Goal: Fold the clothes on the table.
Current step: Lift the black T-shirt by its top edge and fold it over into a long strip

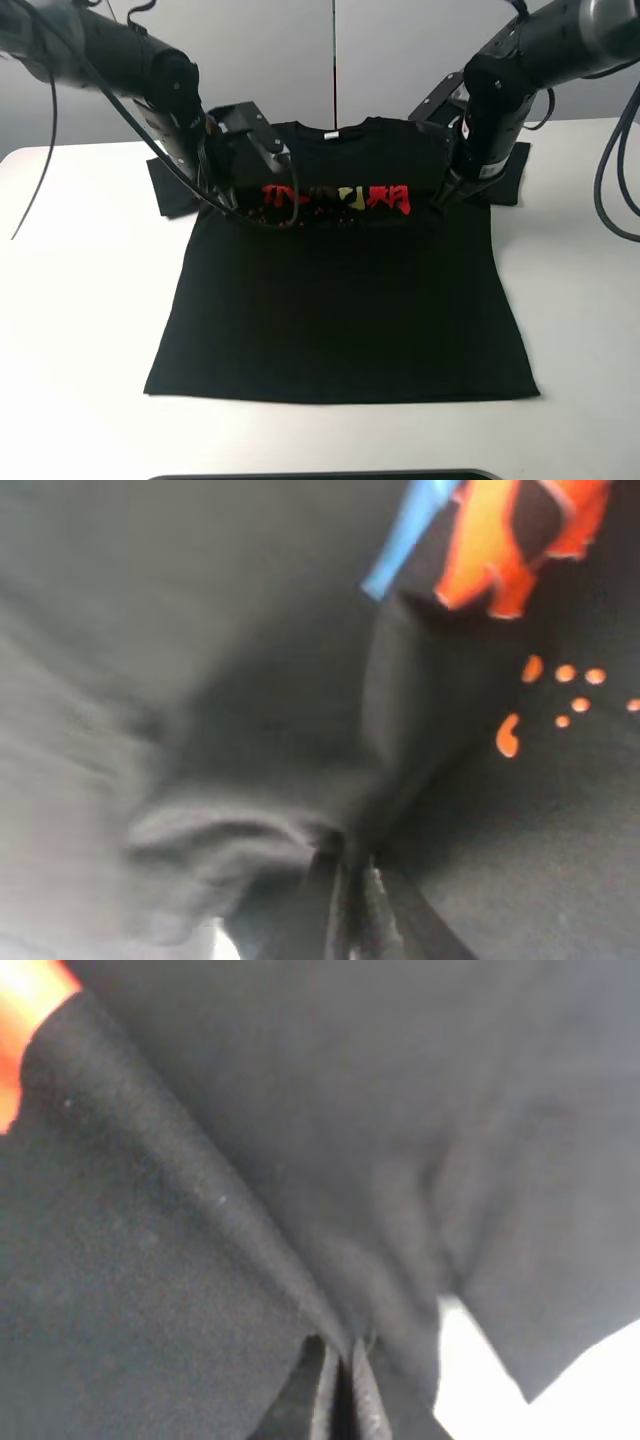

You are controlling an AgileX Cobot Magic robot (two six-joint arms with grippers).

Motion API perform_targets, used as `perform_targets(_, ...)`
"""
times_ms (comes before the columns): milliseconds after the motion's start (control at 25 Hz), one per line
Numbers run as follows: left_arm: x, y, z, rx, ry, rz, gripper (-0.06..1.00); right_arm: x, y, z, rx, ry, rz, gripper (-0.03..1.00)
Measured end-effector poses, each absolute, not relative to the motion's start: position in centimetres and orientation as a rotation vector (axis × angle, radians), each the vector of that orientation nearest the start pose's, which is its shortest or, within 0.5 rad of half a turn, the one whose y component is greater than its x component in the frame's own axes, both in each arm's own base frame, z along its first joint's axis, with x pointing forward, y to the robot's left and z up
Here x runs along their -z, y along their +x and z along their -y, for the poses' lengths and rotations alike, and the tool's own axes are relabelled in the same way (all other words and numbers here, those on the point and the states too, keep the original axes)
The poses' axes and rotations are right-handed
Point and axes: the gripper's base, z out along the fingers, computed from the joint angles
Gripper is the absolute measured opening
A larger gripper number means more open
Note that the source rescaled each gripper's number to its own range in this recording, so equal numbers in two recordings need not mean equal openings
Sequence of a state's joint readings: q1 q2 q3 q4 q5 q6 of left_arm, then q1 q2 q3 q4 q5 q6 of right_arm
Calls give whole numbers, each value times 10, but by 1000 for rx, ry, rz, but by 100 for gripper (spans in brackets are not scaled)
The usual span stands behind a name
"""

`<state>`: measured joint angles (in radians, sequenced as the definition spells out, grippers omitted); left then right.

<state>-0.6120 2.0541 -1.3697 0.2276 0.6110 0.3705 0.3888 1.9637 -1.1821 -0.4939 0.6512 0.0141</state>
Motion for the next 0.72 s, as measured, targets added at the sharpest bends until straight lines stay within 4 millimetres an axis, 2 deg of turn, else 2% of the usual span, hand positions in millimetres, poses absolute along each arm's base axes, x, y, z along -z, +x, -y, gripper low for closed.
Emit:
perform_targets(280, -195, 352, 233, -153, 1408, -2134, 0, -193, 362, -114, 465, -885, -2434, 0)
perform_targets(440, -219, 360, 235, -194, 1344, -2083, 0, -218, 370, -114, 506, -840, -2342, 0)
perform_targets(720, -280, 379, 238, -284, 1218, -2013, 0, -271, 384, -112, 616, -798, -2231, 0)
